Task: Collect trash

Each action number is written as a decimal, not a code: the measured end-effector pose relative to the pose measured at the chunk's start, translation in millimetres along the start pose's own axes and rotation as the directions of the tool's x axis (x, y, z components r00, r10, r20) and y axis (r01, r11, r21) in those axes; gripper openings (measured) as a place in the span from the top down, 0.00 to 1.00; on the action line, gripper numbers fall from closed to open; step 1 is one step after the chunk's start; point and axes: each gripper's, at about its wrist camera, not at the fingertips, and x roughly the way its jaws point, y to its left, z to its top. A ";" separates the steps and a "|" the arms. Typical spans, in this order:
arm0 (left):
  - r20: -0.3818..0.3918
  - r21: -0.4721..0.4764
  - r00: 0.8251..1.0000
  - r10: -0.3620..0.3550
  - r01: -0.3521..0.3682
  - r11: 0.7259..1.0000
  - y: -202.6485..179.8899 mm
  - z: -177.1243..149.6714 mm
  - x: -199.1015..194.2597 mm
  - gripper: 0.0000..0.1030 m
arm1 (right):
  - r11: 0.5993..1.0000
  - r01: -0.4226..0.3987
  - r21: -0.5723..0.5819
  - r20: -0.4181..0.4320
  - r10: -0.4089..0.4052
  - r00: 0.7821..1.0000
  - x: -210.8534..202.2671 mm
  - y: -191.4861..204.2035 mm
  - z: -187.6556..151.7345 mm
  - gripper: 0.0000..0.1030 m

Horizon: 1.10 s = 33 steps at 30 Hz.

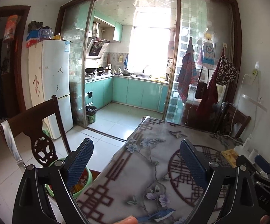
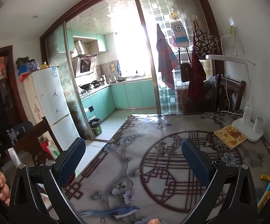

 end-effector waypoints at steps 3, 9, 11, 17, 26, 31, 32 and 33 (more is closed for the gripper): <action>-0.011 0.002 1.000 0.002 -0.001 1.000 -1.2 -0.3 3.6 0.08 | 1.000 -0.004 0.008 -0.013 0.004 1.000 4.1 -2.8 -1.7 0.00; -0.016 -0.003 1.000 -0.001 0.001 1.000 -0.7 -1.2 5.5 0.08 | 1.000 0.003 0.018 -0.031 -0.002 1.000 7.1 -7.3 -2.9 0.00; -0.017 -0.004 1.000 0.003 -0.003 1.000 0.0 -0.8 6.3 0.08 | 1.000 0.003 0.014 -0.029 -0.003 1.000 7.0 -7.7 -2.8 0.00; -0.019 -0.001 1.000 0.006 -0.006 1.000 0.2 -2.7 7.8 0.08 | 1.000 0.003 0.013 -0.035 -0.003 0.999 6.9 -9.9 -2.9 0.00; -0.029 -0.008 0.999 0.014 -0.014 1.000 4.0 -8.3 9.4 0.08 | 1.000 -0.019 0.002 -0.046 0.019 0.999 4.2 -5.0 -0.8 0.00; -0.032 -0.008 0.999 0.013 -0.013 1.000 4.1 -8.7 9.2 0.08 | 1.000 -0.027 -0.006 -0.047 0.027 0.999 4.3 -2.3 -1.4 0.00; -0.031 -0.008 0.999 0.013 -0.013 1.000 4.1 -8.3 8.3 0.08 | 1.000 -0.027 -0.006 -0.048 0.027 0.998 4.6 -2.0 -1.6 0.00; -0.032 -0.008 0.999 0.014 -0.014 1.000 4.5 -9.3 8.0 0.08 | 1.000 -0.026 -0.006 -0.049 0.026 0.998 4.9 -2.1 -1.8 0.00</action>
